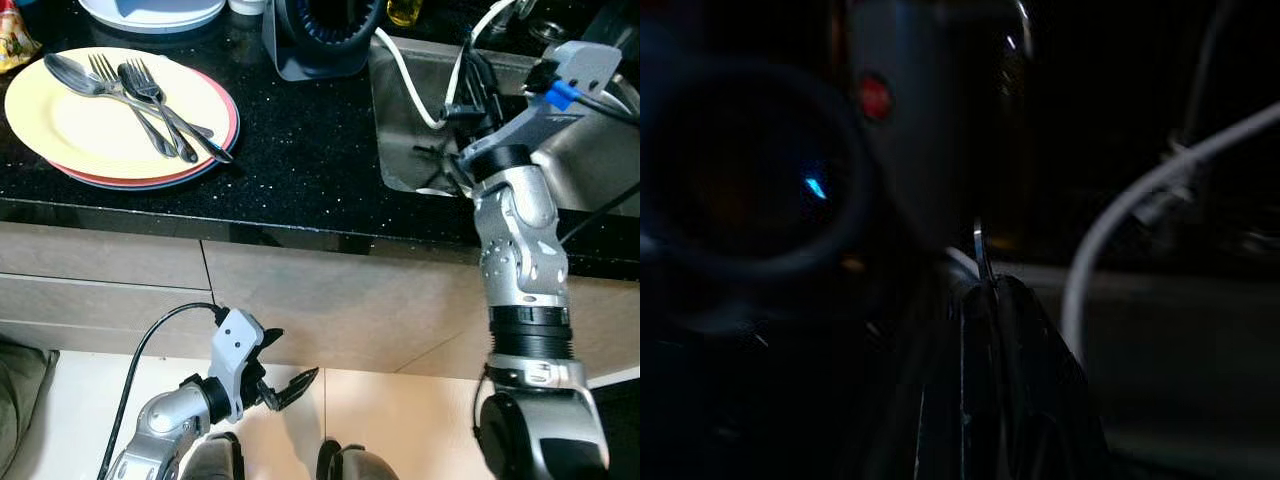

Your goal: Kitchen organization

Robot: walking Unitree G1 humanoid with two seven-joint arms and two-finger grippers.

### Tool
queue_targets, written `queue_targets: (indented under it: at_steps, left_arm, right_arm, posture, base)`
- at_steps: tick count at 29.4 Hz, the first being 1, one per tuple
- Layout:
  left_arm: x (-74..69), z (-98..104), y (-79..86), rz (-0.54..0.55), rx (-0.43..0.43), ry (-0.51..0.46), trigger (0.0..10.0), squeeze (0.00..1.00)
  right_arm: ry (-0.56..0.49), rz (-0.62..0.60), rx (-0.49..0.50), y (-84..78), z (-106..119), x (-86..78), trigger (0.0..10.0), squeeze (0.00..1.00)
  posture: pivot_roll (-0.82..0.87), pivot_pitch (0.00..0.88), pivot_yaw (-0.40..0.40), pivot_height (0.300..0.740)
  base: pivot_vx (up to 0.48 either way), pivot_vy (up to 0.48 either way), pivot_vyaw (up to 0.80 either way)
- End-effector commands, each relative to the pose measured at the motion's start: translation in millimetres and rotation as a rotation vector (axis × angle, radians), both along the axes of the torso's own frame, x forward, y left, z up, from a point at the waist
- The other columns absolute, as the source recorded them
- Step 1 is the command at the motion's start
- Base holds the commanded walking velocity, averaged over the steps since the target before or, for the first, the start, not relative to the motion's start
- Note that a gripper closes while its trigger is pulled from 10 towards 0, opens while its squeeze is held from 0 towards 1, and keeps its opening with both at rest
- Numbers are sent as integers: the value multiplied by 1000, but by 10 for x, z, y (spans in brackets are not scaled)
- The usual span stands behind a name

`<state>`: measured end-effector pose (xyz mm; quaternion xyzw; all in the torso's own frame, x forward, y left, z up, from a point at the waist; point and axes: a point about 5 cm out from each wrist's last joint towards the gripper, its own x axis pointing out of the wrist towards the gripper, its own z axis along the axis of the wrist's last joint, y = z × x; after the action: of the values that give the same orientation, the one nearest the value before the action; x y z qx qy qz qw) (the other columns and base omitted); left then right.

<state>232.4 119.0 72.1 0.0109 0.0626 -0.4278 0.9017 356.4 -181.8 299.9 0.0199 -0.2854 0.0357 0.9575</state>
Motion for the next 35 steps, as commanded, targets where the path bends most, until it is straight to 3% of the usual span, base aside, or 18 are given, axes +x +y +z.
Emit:
queue_targets:
  at_steps: [1,5,8,11,20,25,26,27,28,29,35]
  left_arm:
    - [-53,-36,-17,-19,-1,17,10000,0]
    - [-64,-40,-15,-21,-1,18,10000,0]
    - [-84,-49,-27,-26,-2,23,10000,0]
    - [-98,-50,-39,-29,-4,26,10000,0]
    - [-181,-65,-73,-31,-11,40,10000,0]
    - [-246,-77,-63,-28,-12,52,10000,0]
    - [-258,-78,-56,-27,-12,54,10000,0]
    - [-267,-81,-49,-26,-11,57,10000,0]
    - [-274,-82,-44,-25,-11,58,10000,0]
    - [-277,-82,-41,-24,-11,60,10000,0]
    - [-299,-86,-50,-27,-11,66,10000,0]
  right_arm:
    - [31,-31,-47,1,-94,23,0,0]
    - [82,-48,-114,57,-217,60,0,0]
    - [175,-131,-277,91,-429,126,0,0]
    - [190,-177,-356,92,-481,155,0,0]
    - [112,-146,-501,354,-368,252,0,0]
    - [102,-167,-576,400,-331,299,0,0]
    - [101,-175,-587,404,-317,311,1255,0]
    - [102,-192,-599,395,-297,328,5412,0]
    - [102,-204,-606,388,-283,340,5412,0]
    - [101,-226,-618,371,-257,357,10000,0]
    - [99,-319,-652,253,-60,456,10000,0]
  posture:
    - [126,220,-75,740]
    - [125,223,-75,740]
    - [123,227,-75,740]
    - [121,231,-77,740]
    - [117,261,-81,740]
    - [120,283,-85,740]
    - [119,290,-86,740]
    - [118,294,-85,740]
    - [118,295,-85,740]
    - [117,298,-85,740]
    - [111,305,-88,740]
  base:
    - [0,0,0]
    - [0,0,0]
    - [0,0,0]
    - [0,0,0]
    - [0,0,0]
    - [0,0,0]
    - [0,0,0]
    - [0,0,0]
    - [0,0,0]
    - [0,0,0]
    - [0,0,0]
